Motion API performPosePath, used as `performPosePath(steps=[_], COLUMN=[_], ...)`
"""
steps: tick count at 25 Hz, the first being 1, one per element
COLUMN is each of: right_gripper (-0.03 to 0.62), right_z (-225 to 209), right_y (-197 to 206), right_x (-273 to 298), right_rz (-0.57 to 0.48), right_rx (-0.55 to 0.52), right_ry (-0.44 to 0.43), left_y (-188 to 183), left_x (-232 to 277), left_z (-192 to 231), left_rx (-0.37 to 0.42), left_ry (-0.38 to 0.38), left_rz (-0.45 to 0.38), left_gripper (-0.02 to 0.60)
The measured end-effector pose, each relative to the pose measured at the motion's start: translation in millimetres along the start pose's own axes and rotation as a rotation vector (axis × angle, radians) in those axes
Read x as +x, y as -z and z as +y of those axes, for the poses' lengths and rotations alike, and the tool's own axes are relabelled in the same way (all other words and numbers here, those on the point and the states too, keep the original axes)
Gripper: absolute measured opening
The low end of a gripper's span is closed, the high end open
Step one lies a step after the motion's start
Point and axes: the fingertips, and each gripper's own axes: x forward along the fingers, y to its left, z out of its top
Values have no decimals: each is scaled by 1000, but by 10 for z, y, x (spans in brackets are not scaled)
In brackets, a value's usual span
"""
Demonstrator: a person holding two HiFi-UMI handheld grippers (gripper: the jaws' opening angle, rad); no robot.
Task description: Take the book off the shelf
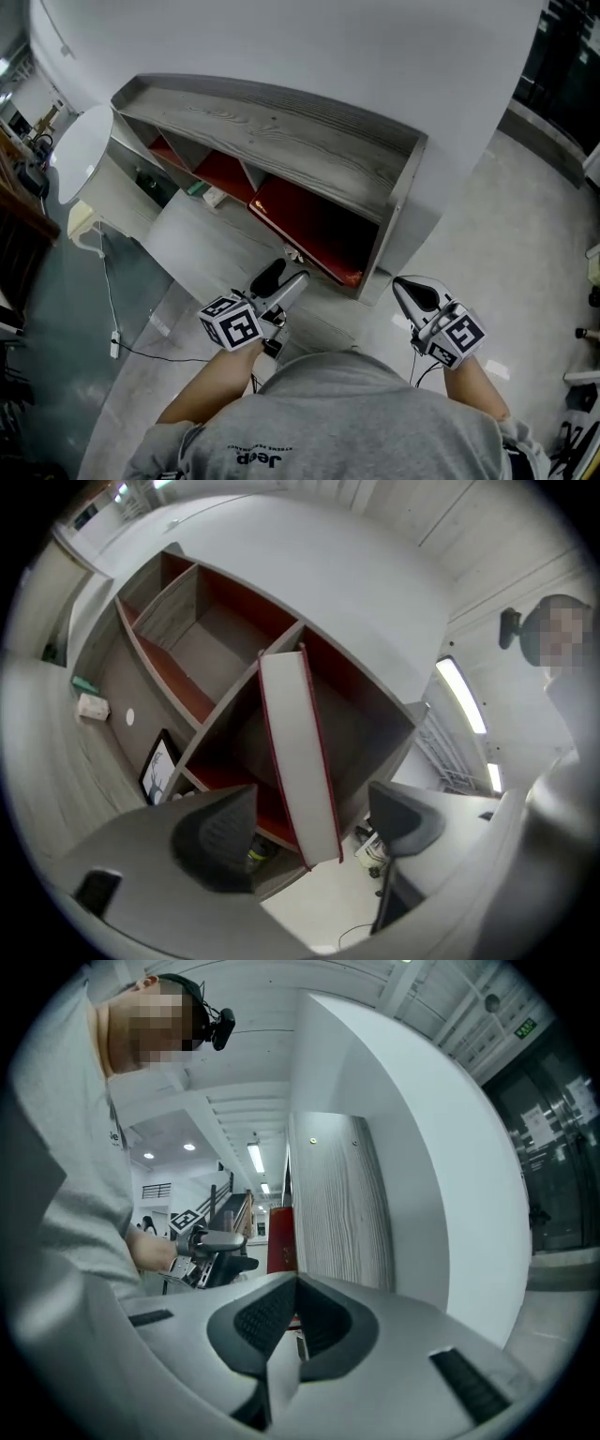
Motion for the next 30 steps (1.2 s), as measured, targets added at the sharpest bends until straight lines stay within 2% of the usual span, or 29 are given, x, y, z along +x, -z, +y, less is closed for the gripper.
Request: performPosePath(steps=[2, 3, 7, 11, 17, 18, 21, 26, 30], right_gripper=[12, 12, 15, 25, 25, 25, 25, 25, 25], right_z=[57, 92, 140, 100, 106, 123, 159, 301, 560], right_y=[21, 31, 8, -32, -47, -51, -81, -219, -335], right_x=[16, 30, 83, 112, 168, 178, 206, 293, 379], right_rz=[4, 10, 20, 27, 31, 32, 35, 15, 11], right_rx=[16, 15, 0, -7, -9, -14, -28, -51, -79], right_ry=[11, 10, 10, 6, -30, -38, -56, -119, -231], left_y=[-62, -90, -160, -192, -258, -270, -316, -404, -386], left_x=[154, 228, 495, 681, 782, 784, 780, 573, 150], left_z=[70, 87, 121, 182, 256, 262, 190, 49, -106], left_rx=[-58, -81, -149, -169, -134, -129, -132, -148, -174], left_ry=[-9, -12, -19, -47, -98, -102, -87, -82, -74], left_rz=[16, 19, 16, 13, -9, -16, -46, -83, -115], left_gripper=[454, 476, 483, 482, 410, 387, 266, 247, 247])
